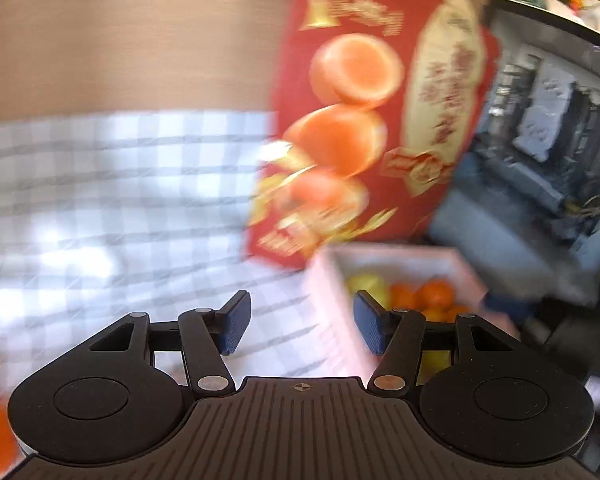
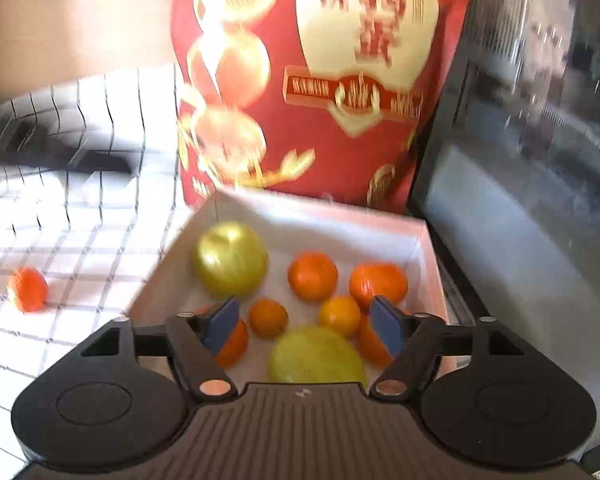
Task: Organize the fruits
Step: 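Grasp the large orange on the cloth with the right tool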
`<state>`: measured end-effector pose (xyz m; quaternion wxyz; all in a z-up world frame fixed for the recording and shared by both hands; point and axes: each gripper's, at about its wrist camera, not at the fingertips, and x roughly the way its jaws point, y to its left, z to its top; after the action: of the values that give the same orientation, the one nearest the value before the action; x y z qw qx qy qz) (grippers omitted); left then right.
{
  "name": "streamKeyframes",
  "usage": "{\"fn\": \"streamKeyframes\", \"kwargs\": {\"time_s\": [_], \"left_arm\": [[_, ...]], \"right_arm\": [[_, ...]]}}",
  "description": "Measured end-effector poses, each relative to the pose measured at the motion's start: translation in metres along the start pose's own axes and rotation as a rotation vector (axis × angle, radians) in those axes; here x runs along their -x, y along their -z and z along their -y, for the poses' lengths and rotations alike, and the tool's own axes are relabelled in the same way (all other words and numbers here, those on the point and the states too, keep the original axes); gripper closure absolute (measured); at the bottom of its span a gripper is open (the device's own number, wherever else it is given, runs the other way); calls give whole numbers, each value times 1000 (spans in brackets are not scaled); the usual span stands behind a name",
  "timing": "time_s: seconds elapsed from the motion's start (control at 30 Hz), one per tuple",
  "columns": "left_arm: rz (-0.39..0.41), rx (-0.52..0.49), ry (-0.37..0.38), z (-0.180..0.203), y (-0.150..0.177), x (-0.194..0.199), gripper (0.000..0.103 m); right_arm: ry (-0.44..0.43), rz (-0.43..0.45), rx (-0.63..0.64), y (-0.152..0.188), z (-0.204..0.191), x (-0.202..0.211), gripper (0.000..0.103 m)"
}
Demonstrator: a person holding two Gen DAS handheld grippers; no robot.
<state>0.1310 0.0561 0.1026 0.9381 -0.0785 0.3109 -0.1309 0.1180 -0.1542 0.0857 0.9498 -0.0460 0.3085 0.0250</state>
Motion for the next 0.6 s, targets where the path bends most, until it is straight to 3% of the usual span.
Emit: {"fn": "streamKeyframes", "kwargs": {"time_s": [0.3,0.6], "left_arm": [[39,135,-260,-85,53,88,41],[98,340,-482,-147,82,155,41]], "right_arm": [[-210,27,40,-14,-55,26,23],[-355,-27,140,-3,-122,27,22]]}}
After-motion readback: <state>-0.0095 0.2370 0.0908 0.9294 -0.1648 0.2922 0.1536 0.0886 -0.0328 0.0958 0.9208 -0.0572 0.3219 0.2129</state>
